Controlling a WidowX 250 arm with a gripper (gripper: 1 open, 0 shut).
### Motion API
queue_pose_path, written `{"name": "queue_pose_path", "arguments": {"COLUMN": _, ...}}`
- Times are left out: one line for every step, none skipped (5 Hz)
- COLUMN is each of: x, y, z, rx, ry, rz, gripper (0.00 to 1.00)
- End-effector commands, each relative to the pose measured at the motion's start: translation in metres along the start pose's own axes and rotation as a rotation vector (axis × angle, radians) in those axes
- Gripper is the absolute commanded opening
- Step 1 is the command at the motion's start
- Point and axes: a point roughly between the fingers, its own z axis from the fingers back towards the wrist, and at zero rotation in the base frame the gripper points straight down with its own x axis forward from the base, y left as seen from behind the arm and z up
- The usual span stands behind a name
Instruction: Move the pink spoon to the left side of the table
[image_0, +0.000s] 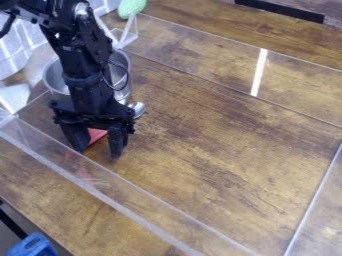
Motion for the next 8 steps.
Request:
{"name": "queue_pose_path", "arguments": {"x": 0.016, "y": -0.004, "z": 0.018, "rx": -0.008, "ry": -0.055, "rz": 0.035, "gripper": 0.0}}
{"name": "queue_pose_path", "arguments": {"x": 0.021, "y": -0.009, "z": 0.023, "rx": -0.009, "ry": -0.057, "rz": 0.066, "gripper": 0.0}}
{"name": "queue_pose_path", "arguments": {"x": 0.028, "y": -0.011, "z": 0.017, "rx": -0.011, "ry": -0.06, "rz": 0.117, "gripper": 0.0}}
{"name": "queue_pose_path", "arguments": {"x": 0.035, "y": -0.014, "z": 0.011, "rx": -0.01, "ry": -0.061, "rz": 0.171, "gripper": 0.0}}
{"name": "queue_pose_path", "arguments": {"x": 0.039, "y": -0.011, "z": 0.005, "rx": -0.014, "ry": -0.061, "rz": 0.122, "gripper": 0.0}}
{"name": "queue_pose_path", "arguments": {"x": 0.042, "y": -0.008, "z": 0.0, "rx": -0.022, "ry": -0.062, "rz": 0.074, "gripper": 0.0}}
{"name": "queue_pose_path", "arguments": {"x": 0.038, "y": -0.007, "z": 0.005, "rx": -0.023, "ry": -0.066, "rz": 0.134, "gripper": 0.0}}
{"name": "queue_pose_path", "arguments": {"x": 0.038, "y": -0.012, "z": 0.0, "rx": -0.019, "ry": -0.065, "rz": 0.145, "gripper": 0.0}}
